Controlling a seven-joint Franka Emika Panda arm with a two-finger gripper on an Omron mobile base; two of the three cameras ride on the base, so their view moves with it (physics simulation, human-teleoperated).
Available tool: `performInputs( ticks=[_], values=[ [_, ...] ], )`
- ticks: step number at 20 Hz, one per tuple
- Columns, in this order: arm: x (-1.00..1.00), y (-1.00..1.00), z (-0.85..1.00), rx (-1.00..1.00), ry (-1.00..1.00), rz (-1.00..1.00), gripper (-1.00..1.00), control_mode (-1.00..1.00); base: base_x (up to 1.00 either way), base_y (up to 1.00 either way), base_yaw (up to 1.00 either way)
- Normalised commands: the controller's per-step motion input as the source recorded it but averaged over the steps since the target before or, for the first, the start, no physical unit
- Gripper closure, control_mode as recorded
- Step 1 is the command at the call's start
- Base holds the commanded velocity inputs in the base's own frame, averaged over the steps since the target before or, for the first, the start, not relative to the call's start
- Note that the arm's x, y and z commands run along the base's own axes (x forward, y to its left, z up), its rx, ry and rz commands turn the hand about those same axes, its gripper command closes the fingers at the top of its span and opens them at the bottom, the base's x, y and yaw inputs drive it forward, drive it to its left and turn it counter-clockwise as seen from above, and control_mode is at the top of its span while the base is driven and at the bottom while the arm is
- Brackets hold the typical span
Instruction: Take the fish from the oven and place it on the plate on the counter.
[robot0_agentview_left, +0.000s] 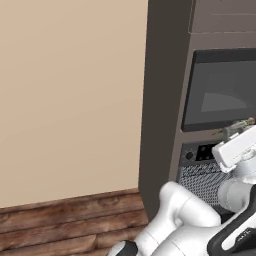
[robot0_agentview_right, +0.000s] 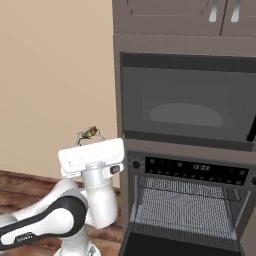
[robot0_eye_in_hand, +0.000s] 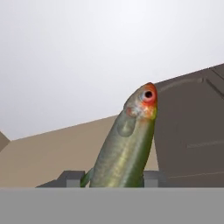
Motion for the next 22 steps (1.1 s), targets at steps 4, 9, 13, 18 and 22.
performInputs(
  ticks=[4, 9, 13, 18, 22],
  values=[
    [0.45, 0.28, 0.00, -0.02, 0.05, -0.03, 1.00, -1.00, 0.00, 0.00, 0.00],
    [0.51, 0.48, -0.02, -0.01, 0.03, -0.03, 1.00, -1.00, 0.00, 0.00, 0.00],
    [0.29, 0.63, -0.19, 0.00, 0.00, -0.01, 1.00, -1.00, 0.00, 0.00, 0.00],
    [-0.01, 0.68, -0.39, 0.00, -0.01, 0.00, 1.00, -1.00, 0.00, 0.00, 0.00],
    [-0.28, 0.64, -0.15, 0.00, -0.01, 0.00, 1.00, -1.00, 0.00, 0.00, 0.00]
  ],
)
